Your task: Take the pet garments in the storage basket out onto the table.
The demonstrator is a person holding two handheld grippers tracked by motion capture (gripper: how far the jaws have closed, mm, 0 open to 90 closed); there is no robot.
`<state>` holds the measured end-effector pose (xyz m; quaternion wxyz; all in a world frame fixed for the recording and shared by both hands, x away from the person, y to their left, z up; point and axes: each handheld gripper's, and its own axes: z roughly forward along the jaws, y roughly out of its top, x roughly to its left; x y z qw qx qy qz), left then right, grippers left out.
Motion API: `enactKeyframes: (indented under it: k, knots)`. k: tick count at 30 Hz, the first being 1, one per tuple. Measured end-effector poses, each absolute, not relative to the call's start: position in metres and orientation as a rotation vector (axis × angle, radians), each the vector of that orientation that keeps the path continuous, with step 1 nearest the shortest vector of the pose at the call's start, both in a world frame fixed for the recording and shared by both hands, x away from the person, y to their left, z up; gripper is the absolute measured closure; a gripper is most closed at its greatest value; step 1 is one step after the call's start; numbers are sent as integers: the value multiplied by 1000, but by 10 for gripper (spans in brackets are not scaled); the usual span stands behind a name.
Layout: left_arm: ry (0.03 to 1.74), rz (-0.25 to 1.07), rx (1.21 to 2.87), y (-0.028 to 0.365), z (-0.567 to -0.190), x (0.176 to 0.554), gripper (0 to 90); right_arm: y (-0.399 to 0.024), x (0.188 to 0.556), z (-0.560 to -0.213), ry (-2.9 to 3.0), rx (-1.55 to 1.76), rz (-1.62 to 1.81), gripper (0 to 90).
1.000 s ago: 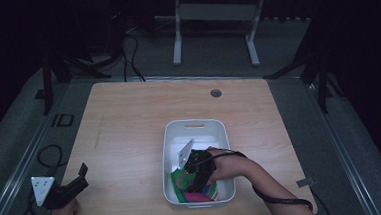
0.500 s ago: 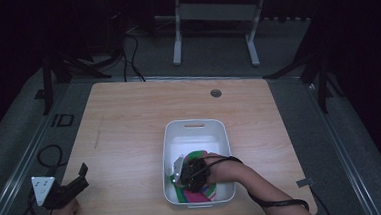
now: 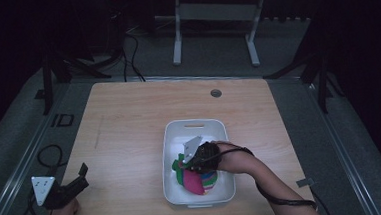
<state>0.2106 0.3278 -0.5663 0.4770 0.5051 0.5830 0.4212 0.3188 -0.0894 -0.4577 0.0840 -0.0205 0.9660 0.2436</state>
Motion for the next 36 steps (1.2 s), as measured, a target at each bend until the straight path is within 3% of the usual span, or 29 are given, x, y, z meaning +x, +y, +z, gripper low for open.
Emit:
enactKeyframes:
  k: [20,36]
  knots:
    - [1425,1028,1233,328,-566,211,9,-111,327,-364,2708,-46,903,749]
    - [1426,1029,1233,328,-566,211,9,-148,335,-344,2629,61,943,748]
